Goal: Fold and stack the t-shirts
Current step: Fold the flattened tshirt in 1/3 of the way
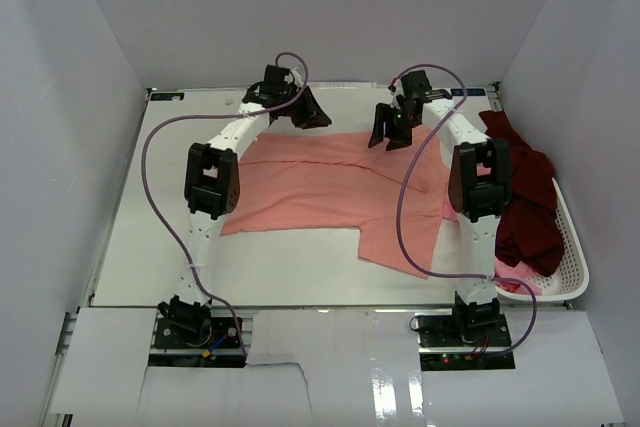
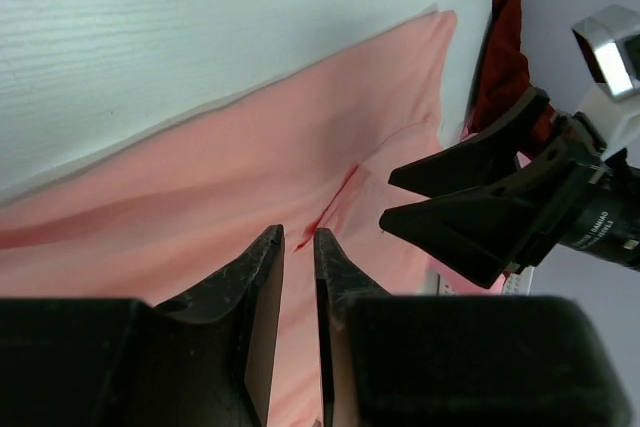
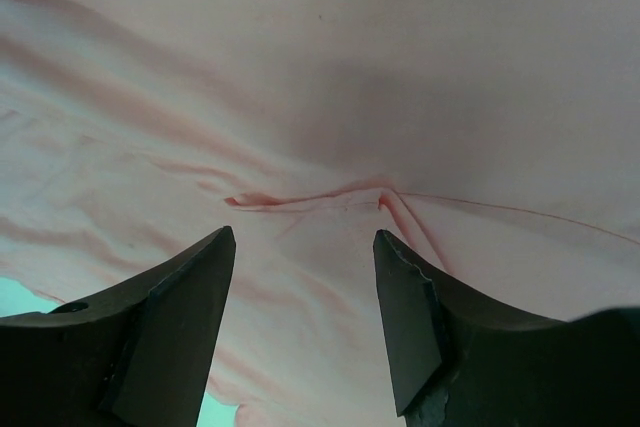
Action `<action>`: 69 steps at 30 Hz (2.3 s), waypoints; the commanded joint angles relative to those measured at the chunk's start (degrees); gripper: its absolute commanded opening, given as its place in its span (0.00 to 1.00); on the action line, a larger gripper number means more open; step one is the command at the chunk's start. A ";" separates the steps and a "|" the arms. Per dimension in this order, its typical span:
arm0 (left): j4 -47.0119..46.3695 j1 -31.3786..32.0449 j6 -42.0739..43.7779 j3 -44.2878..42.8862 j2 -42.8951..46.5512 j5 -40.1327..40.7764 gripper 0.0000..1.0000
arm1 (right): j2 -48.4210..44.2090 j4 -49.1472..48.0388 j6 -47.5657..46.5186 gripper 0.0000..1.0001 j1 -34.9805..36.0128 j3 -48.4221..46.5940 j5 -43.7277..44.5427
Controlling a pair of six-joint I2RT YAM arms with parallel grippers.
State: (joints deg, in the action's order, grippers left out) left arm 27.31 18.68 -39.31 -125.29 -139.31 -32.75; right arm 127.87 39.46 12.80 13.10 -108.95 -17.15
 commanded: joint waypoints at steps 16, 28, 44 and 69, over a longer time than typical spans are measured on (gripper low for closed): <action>-5.51 1.54 -4.02 0.49 -1.94 -4.78 0.30 | 2.20 -2.02 1.88 0.57 -0.10 1.46 -0.43; -5.34 1.54 -2.18 3.65 0.09 -3.37 0.30 | 6.07 -2.02 2.49 0.49 -0.10 -2.67 -0.61; -4.90 1.54 -1.38 5.59 1.49 -2.58 0.30 | -1.91 -2.28 3.11 0.08 2.10 4.08 -1.05; -3.84 1.63 0.20 7.26 2.55 -2.05 0.30 | -17.31 -9.06 8.92 0.56 4.30 24.59 -16.08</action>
State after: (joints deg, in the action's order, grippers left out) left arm 23.38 19.88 -40.18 -118.43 -142.50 -34.89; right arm 113.08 31.59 22.52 18.13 -80.73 -31.59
